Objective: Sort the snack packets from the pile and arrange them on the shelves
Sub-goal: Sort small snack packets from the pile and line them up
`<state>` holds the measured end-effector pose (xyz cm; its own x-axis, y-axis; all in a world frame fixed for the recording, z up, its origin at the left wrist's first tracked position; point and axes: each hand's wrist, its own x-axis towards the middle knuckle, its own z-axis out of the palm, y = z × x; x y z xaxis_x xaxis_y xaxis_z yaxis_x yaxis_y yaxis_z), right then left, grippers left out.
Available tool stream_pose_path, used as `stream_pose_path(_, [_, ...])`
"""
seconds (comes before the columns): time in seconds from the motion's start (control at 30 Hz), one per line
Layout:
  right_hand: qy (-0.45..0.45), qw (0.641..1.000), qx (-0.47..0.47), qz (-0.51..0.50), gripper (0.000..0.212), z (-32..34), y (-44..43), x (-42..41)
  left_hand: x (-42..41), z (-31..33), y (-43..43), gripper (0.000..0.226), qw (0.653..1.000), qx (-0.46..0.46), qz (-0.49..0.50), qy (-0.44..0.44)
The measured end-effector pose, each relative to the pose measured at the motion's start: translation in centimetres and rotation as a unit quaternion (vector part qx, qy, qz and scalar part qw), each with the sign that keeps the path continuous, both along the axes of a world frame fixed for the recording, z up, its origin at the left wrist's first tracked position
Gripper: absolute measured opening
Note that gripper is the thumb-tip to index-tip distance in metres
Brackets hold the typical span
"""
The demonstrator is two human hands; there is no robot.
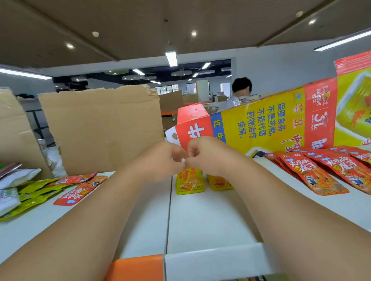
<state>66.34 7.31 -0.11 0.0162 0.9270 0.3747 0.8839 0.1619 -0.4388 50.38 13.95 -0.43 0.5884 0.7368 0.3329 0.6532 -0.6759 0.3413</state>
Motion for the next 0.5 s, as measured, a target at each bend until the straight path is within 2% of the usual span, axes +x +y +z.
stream_pose_path(0.1, [0.017,1.0,0.013,0.018,0.013,0.2,-0.2,-0.4,-0.3,-0.1,-0.4,0.014,0.999,-0.012,0.043,0.001])
stream_pose_path(0.27, [0.014,0.998,0.024,0.057,0.019,0.2,-0.5,-1.2,-3.5,0.2,-2.6,0.013,0.992,-0.011,0.124,-0.036])
stream_pose_path(0.47, [-0.101,0.987,0.037,0.117,0.01,1.7,-2.0,-3.6,-10.7,1.7,-6.3,0.004,0.975,0.014,0.219,0.027])
stream_pose_path(0.5, [-0.112,0.985,0.041,0.122,0.01,2.4,-2.1,-4.4,-12.1,2.2,-6.9,0.008,0.971,0.023,0.238,0.033])
